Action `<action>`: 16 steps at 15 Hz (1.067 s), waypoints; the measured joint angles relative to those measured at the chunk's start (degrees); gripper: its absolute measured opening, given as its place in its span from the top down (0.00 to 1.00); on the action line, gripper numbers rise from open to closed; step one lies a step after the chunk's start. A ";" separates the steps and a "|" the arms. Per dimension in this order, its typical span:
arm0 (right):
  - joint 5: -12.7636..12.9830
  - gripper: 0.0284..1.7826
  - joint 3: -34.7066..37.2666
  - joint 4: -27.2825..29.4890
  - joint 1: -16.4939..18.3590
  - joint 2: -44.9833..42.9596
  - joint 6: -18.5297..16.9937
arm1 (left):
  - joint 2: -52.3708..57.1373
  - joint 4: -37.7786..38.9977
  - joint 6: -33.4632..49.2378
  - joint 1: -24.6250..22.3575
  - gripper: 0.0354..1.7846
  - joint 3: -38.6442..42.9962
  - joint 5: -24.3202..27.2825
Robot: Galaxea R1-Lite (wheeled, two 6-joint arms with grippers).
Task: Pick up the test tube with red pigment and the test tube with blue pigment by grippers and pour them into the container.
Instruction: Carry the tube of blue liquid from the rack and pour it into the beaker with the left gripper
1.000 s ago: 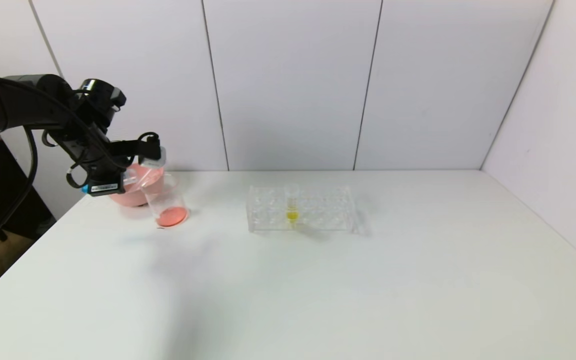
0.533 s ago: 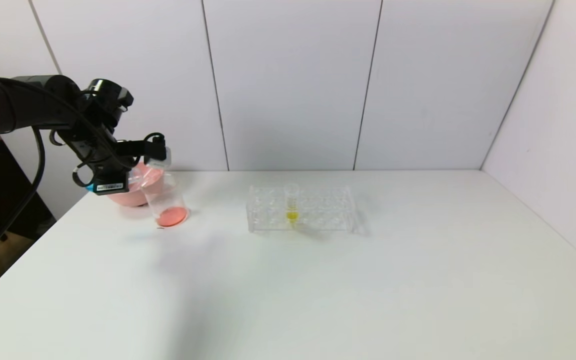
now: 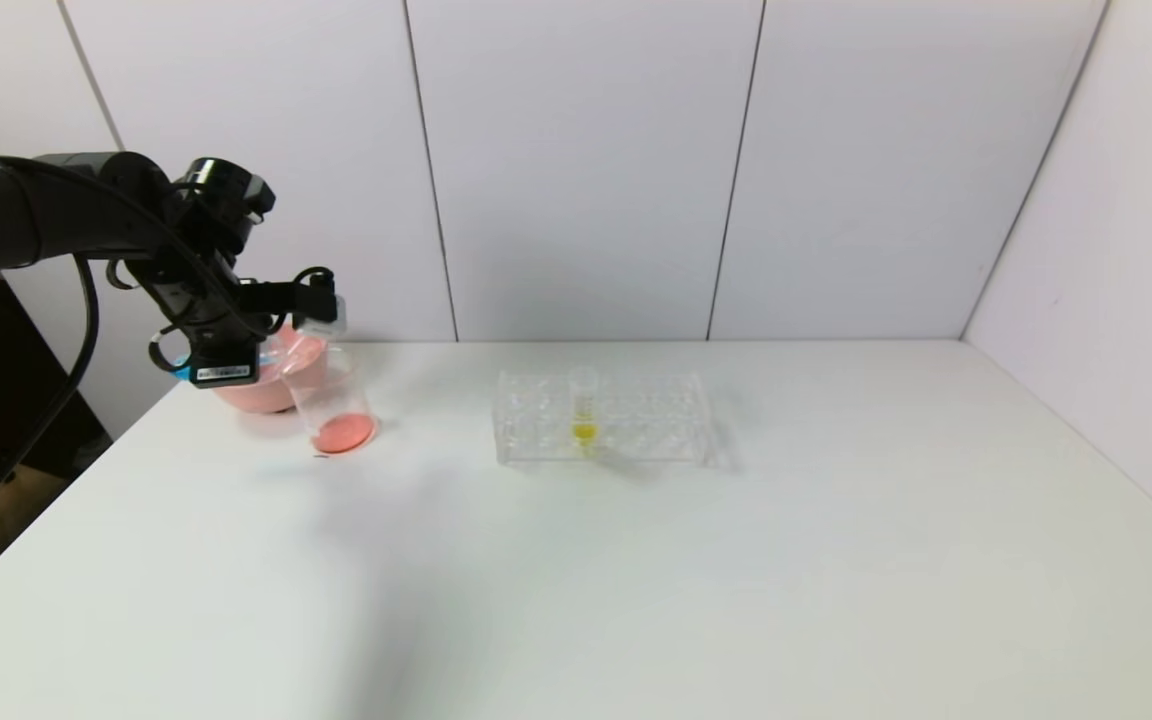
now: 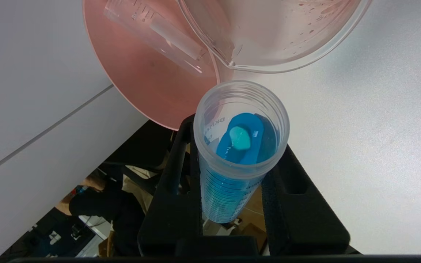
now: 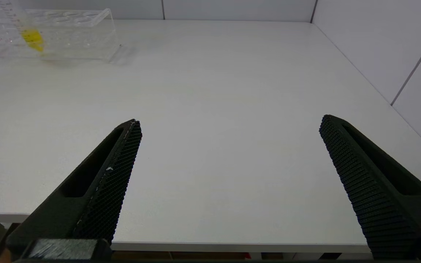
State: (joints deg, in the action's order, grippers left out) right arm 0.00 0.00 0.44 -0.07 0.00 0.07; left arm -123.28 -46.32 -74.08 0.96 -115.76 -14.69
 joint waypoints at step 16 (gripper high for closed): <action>0.00 0.00 0.00 0.00 0.00 0.00 0.00 | -0.74 1.43 0.07 1.97 0.75 0.05 -6.47</action>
State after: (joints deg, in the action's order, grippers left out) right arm 0.00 0.00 0.44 -0.07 0.00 0.07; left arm -124.03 -44.90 -74.01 2.94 -115.71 -21.16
